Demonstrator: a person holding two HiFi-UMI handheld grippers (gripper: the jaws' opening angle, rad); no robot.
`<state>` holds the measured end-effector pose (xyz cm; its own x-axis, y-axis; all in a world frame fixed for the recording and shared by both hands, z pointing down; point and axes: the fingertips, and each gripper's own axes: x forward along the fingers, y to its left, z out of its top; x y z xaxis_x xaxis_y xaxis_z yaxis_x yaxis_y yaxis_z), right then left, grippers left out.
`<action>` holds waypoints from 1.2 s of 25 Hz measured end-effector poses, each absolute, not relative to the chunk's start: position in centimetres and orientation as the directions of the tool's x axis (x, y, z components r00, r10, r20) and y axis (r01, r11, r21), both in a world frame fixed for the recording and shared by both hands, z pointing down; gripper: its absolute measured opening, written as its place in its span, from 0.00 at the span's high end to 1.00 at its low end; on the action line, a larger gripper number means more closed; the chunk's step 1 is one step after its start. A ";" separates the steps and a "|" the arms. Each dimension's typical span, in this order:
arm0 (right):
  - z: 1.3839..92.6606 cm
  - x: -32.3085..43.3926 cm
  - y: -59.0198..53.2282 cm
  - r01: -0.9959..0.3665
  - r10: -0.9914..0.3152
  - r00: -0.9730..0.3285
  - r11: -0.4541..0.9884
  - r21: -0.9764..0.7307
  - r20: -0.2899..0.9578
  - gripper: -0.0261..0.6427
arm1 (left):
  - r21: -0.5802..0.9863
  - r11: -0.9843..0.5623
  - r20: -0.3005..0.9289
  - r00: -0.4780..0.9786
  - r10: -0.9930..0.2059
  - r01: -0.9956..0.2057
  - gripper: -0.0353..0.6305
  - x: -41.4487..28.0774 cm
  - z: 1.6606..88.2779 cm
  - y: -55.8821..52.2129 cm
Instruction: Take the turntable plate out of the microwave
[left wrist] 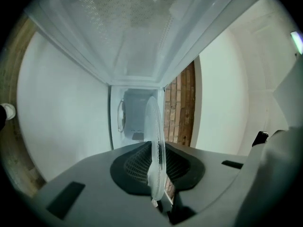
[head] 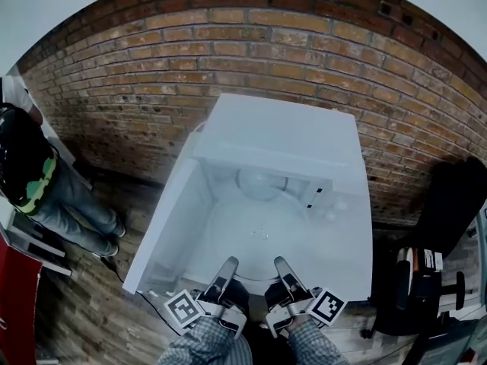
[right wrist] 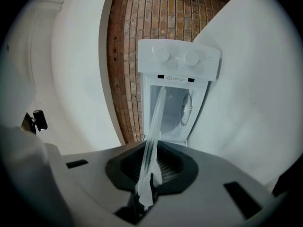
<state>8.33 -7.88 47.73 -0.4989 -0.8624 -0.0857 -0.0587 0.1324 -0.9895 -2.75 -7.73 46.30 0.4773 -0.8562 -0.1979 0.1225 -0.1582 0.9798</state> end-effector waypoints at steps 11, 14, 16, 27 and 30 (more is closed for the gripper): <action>43.4 9.4 -3.4 -0.087 -0.877 -0.466 0.174 -0.981 -0.114 0.89 | 0.971 -0.191 -0.239 0.507 -0.828 0.147 0.88 -1.8 42.1 -3.9; 42.6 9.6 -3.0 -0.092 -0.888 -0.444 0.178 -0.980 -0.120 0.89 | 0.966 -0.203 -0.257 0.523 -0.813 0.159 0.87 -1.6 41.2 -3.7; 42.2 9.9 -2.8 -0.096 -0.897 -0.424 0.182 -0.979 -0.125 0.89 | 0.962 -0.217 -0.272 0.536 -0.799 0.166 0.87 -1.4 40.7 -3.8; 41.5 9.4 -2.8 -0.124 -0.917 -0.376 0.189 -0.974 -0.130 0.89 | 0.953 -0.220 -0.302 0.567 -0.766 0.210 0.87 -1.9 40.4 -4.3; 41.3 9.3 -2.7 -0.141 -0.920 -0.370 0.195 -0.971 -0.131 0.89 | 0.951 -0.220 -0.306 0.571 -0.761 0.217 0.87 -2.0 40.5 -4.3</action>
<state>9.33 -2.70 41.34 -0.3702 -0.9197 -0.1307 -0.1413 0.1949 -0.9706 -1.97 -4.26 40.45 0.5714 -0.7614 -0.3062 0.2169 -0.2197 0.9512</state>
